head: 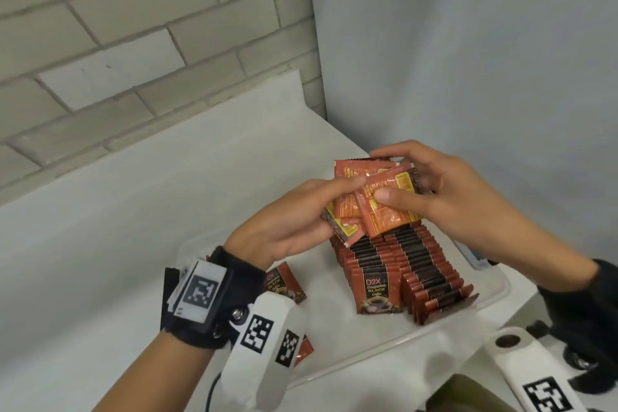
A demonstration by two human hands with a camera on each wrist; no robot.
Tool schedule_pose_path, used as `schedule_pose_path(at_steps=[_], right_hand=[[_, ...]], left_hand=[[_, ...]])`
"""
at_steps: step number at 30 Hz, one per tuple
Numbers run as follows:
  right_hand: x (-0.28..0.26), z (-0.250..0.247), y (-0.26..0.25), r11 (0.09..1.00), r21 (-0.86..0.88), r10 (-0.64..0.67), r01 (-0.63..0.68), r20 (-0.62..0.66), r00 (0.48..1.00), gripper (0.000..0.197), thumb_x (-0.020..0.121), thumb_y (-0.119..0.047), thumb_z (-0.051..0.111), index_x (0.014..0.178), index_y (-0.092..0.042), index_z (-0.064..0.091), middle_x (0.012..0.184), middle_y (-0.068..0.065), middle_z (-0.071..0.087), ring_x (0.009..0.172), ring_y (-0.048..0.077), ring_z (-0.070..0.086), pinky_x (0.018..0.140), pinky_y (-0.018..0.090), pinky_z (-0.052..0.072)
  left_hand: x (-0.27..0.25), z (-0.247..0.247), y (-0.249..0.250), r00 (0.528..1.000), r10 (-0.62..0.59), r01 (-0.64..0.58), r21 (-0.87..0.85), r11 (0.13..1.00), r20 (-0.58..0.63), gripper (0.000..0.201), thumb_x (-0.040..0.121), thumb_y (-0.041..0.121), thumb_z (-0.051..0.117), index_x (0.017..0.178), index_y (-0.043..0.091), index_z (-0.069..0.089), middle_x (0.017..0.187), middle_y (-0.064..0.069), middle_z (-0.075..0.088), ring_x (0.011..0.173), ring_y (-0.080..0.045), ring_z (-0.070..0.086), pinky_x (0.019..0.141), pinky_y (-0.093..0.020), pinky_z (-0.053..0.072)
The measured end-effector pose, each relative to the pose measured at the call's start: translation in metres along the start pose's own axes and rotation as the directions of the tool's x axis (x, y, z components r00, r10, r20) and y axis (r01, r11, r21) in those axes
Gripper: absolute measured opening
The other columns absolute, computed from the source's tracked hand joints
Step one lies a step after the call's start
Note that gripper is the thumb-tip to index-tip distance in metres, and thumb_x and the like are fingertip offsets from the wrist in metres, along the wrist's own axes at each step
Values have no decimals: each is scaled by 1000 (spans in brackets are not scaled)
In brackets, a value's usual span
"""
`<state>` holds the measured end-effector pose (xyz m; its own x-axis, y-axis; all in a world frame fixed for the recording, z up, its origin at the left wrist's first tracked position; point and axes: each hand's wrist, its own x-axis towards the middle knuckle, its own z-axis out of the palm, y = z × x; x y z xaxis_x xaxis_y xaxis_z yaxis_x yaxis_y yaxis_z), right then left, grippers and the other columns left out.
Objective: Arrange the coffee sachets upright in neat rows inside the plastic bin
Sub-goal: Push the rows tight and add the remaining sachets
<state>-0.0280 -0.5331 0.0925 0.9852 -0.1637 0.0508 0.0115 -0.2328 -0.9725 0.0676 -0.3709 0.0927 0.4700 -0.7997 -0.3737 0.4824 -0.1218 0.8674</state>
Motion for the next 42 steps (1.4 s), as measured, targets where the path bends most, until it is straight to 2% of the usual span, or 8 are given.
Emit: schedule_pose_path(at_steps=[6, 10, 14, 22, 28, 33, 38, 42], right_hand=[[2, -4, 3, 916, -396, -121, 66, -115, 986, 42, 80, -41, 68, 120, -35, 58, 103, -14, 63, 86, -1, 59, 72, 17, 48], [4, -9, 5, 906, -416, -169, 73, -201, 965, 26, 79, -39, 69, 100, -32, 54, 87, -23, 56, 84, -9, 53, 67, 11, 43], [3, -11, 2, 920, -387, -168, 68, -230, 959, 27, 70, -53, 62, 85, -35, 49, 86, -19, 59, 82, 0, 57, 66, 16, 47], [4, -6, 6, 929, -355, -136, 103, -69, 988, 25, 79, -41, 64, 98, -39, 48, 98, -20, 59, 81, -11, 60, 54, 9, 48], [7, -10, 12, 961, -268, -112, 71, -142, 983, 24, 75, -49, 57, 95, -36, 60, 90, -15, 66, 83, 0, 64, 65, 18, 51], [10, -5, 13, 1000, -5, 1, -2, -203, 979, 30, 73, -45, 63, 86, -18, 61, 72, -12, 71, 65, 1, 66, 57, 15, 50], [12, 8, 14, 996, -77, 26, -46, -238, 971, 39, 76, -54, 62, 77, -16, 55, 71, -5, 65, 63, 8, 59, 65, 28, 45], [13, 20, 9, 957, -289, -42, -40, -272, 961, 36, 88, -48, 57, 71, -18, 47, 86, -3, 52, 72, 3, 50, 59, 7, 37]], left_hand=[[0, -3, -9, 995, 18, -9, -92, 996, 95, 45, 94, 30, 49, 131, 5, 52, 128, -27, 57, 115, -39, 59, 99, -52, 47], [3, -3, -11, 991, 96, -76, -205, 976, 90, 39, 93, 27, 51, 128, 10, 54, 128, -25, 58, 113, -42, 60, 98, -51, 48], [5, -8, -10, 989, 146, -148, -148, 978, -26, 39, 88, 15, 54, 124, 1, 55, 119, -22, 65, 105, -34, 66, 84, -40, 58], [4, -10, -15, 980, 187, -184, 35, 982, -72, 34, 79, 8, 62, 112, 7, 63, 103, -7, 73, 94, -19, 70, 76, -27, 57], [5, -10, -12, 985, 171, -168, -291, 942, -13, 43, 89, 32, 49, 121, 5, 57, 123, -17, 64, 116, -30, 61, 94, -44, 52], [6, -11, -19, 969, 196, -110, -452, 885, 148, 42, 93, 16, 47, 132, 4, 55, 135, -17, 55, 129, -30, 50, 108, -47, 38], [9, -7, -25, 948, 213, -97, -423, 901, 237, 54, 94, 12, 47, 146, 2, 34, 138, -19, 41, 136, -32, 34, 118, -51, 16], [10, 0, -27, 957, 258, -201, -339, 919, 132, 47, 84, 5, 62, 129, 0, 49, 122, -18, 61, 114, -28, 60, 102, -41, 47]])
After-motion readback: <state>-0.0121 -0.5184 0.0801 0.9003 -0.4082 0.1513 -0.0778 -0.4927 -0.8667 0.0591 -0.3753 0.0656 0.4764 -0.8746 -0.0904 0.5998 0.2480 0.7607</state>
